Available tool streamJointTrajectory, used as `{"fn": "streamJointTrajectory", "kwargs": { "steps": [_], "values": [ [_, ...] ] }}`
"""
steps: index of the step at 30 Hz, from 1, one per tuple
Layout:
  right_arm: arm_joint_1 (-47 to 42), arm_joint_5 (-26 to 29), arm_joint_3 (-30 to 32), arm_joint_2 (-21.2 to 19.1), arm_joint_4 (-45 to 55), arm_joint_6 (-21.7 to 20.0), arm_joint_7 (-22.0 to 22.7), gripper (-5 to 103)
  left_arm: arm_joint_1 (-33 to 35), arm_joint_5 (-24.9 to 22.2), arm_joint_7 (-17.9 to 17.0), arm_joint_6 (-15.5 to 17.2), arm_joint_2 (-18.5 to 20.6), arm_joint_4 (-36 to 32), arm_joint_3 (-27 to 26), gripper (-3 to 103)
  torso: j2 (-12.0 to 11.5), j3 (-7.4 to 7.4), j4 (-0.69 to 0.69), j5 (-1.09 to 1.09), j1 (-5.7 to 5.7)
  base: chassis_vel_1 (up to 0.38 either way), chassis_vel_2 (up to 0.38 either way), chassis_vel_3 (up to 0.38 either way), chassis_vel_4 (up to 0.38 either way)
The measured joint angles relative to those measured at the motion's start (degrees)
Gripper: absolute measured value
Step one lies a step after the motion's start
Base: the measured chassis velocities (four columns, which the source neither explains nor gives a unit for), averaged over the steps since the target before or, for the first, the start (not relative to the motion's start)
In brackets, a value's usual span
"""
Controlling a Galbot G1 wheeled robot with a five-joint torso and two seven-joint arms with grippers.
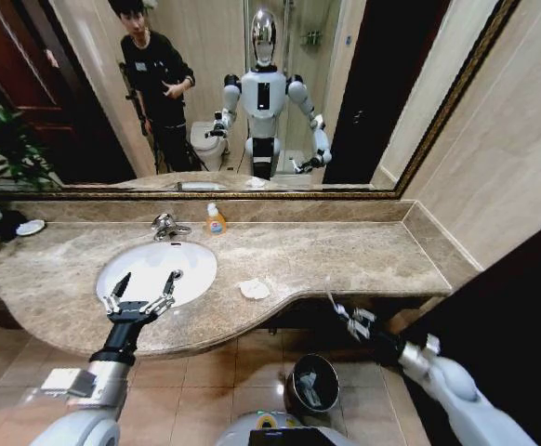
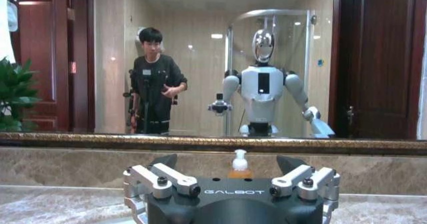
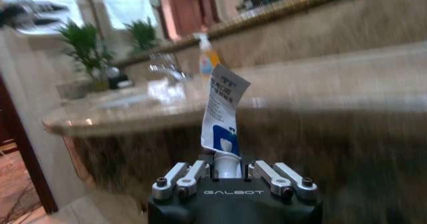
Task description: Pick up the trash from the sink and place it in the trash bin.
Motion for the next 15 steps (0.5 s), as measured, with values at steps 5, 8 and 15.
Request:
{"fn": "streamJointTrajectory", "kwargs": {
  "steps": [5, 8, 15],
  "values": [
    [0.1, -1.4, -1.6, 2.4, -3.8, 0.0, 1.7, 25, 0.0, 0.0, 0.0, 0.0, 0.0, 0.0, 0.0, 100, 0.0, 0.00, 0.01, -0.01, 0.00, 0.000, 0.000, 0.000, 0.000],
    [0.9, -3.1, -3.0, 4.6, -9.0, -0.7, 2.4, 25, 0.0, 0.0, 0.0, 0.0, 0.0, 0.0, 0.0, 100, 0.0, 0.00, 0.01, -0.02, 0.01, 0.000, 0.000, 0.000, 0.000],
    [4.7, -7.7, -3.7, 7.8, -21.5, 0.4, 0.2, 25, 0.0, 0.0, 0.0, 0.0, 0.0, 0.0, 0.0, 100, 0.0, 0.01, 0.01, -0.01, 0.01, 0.000, 0.000, 0.000, 0.000]
  ]
}}
